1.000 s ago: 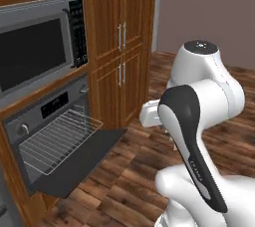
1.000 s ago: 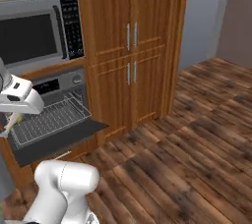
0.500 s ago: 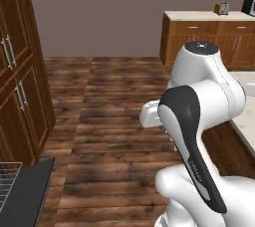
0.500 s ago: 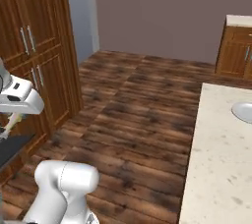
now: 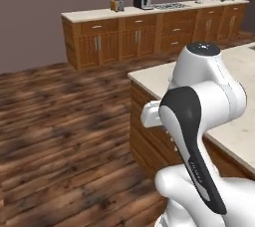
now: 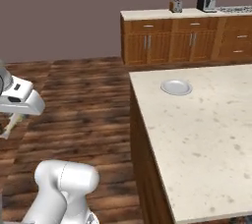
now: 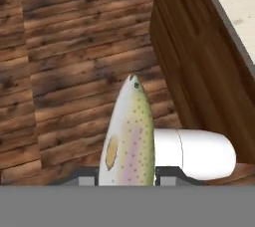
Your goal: Take the fish from the oven and place it on the plate on the counter.
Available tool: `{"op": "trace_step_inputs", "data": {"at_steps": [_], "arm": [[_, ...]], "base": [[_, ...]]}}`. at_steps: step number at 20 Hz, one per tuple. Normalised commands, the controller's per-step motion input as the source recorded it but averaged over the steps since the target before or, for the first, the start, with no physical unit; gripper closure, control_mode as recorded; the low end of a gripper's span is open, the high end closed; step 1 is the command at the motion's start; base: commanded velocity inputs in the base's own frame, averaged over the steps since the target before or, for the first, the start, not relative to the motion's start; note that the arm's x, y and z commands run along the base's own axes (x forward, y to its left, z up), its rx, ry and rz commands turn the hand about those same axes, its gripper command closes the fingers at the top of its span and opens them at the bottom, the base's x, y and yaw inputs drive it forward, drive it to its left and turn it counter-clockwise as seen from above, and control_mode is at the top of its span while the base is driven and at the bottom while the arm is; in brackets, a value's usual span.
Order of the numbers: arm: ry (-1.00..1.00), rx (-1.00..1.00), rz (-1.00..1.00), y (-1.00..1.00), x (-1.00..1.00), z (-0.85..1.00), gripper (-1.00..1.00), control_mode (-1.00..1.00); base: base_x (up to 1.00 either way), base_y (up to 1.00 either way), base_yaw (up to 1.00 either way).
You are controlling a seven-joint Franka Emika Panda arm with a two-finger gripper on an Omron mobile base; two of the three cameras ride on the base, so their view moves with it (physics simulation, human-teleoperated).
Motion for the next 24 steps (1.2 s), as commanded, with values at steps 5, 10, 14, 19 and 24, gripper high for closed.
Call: {"op": "trace_step_inputs", "data": {"at_steps": [5,10,14,19,24], "arm": [[0.00,0.00,0.00,0.00,0.00,0.00,1.00,1.00],[0.00,0.00,0.00,0.00,0.00,0.00,1.00,1.00],[0.00,0.00,0.00,0.00,0.00,0.00,1.00,1.00],[0.00,0.00,0.00,0.00,0.00,0.00,1.00,1.00],[0.00,0.00,0.00,0.00,0.00,0.00,1.00,1.00]], "base": [[1.00,0.50,-0.44],[0.89,0.34,-0.53],[0.56,0.02,-0.71],[0.23,0.05,-0.74],[0.02,0.19,-0.71]]}}
